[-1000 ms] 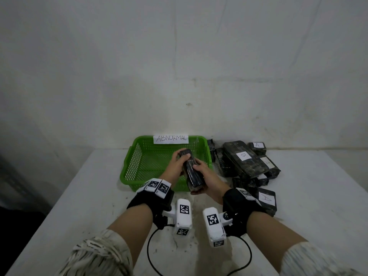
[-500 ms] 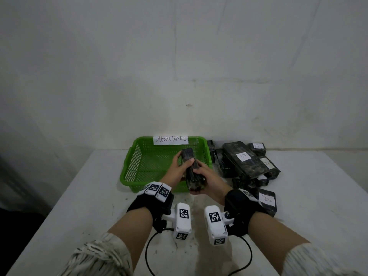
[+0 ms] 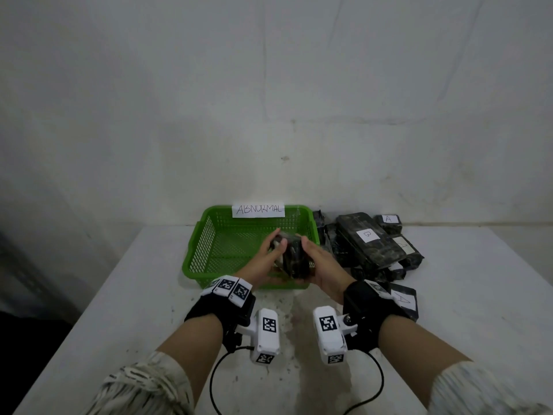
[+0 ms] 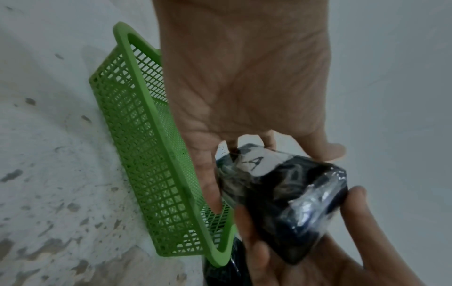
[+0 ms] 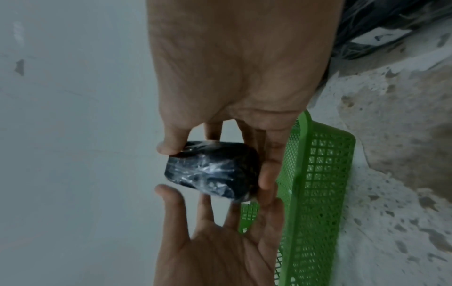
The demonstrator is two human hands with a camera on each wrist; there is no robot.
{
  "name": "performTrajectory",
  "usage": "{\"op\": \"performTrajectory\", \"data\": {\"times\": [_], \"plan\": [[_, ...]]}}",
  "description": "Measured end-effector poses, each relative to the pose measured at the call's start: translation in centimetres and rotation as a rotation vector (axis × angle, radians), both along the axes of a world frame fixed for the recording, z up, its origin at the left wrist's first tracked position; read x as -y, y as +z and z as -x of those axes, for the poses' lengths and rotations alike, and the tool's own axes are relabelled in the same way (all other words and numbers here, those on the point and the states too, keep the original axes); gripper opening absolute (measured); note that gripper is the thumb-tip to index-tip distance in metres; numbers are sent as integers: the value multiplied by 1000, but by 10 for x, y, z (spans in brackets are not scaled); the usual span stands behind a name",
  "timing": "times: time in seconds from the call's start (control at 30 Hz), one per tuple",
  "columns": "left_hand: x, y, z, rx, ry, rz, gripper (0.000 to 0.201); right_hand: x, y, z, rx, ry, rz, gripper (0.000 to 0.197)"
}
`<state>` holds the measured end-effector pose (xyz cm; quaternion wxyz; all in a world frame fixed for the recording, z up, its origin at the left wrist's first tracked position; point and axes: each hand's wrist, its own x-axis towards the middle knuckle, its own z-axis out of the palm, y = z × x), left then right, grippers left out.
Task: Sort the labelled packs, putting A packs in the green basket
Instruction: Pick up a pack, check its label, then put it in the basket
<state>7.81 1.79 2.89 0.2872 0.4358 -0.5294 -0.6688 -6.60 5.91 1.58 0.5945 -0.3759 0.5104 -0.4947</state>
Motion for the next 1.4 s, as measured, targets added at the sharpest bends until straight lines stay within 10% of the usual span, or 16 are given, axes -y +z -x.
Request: {"op": "performTrajectory", "data": {"times": [0.3,0.4,0.6,1.07,1.4], "plan": [[3,0,0,-20,-27,-82,80,0,2,-4,-176,-77,130,44],[3,-1,3,-4,-16,-62,72,-1,4,-6,-289,-93,156,68],[11,-4,0,42,53,14,55,-3,6,1,-49,57,50,36],[12,-4,-1,-38,73,-110,40,-5,9,-5,-52,70,109,52],[5,1,-7,-113,13,-138,65,-5,12,-2,15,-5,81,27]]}}
